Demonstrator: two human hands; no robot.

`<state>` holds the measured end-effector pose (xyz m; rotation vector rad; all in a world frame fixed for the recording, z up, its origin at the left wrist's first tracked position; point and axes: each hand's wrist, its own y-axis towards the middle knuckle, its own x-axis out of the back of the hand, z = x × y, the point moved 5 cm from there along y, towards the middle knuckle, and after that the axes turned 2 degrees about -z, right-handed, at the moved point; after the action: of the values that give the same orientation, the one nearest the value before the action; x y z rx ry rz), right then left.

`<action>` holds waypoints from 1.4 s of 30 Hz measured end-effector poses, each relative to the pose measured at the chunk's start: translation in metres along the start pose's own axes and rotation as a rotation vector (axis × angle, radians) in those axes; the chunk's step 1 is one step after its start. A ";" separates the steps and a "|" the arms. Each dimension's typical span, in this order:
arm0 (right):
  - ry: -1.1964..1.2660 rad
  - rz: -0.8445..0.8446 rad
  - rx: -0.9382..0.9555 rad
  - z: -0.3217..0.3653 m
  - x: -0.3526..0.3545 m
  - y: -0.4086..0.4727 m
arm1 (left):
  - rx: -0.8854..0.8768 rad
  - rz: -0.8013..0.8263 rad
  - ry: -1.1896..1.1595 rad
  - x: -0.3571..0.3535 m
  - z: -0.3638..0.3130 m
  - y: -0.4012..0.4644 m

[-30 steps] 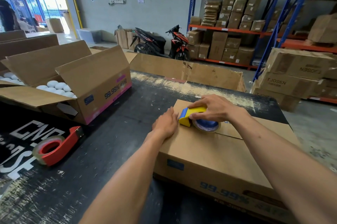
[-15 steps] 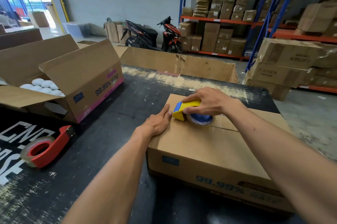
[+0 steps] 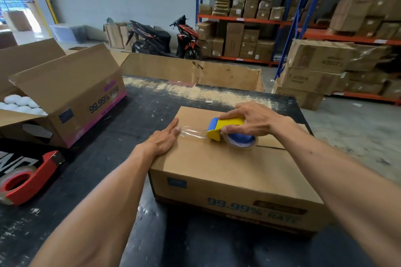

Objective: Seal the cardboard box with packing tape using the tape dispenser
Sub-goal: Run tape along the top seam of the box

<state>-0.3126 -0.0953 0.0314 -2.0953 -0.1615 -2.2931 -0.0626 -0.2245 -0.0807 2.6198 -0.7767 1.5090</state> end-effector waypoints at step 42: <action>0.031 -0.004 -0.016 -0.084 0.008 -0.089 | -0.443 0.038 0.541 -0.056 -0.098 -0.042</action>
<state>-0.4049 -0.0148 0.0274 -2.0675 -0.1471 -2.3363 -0.1465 -0.1399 -0.0656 1.7801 -0.9580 1.6971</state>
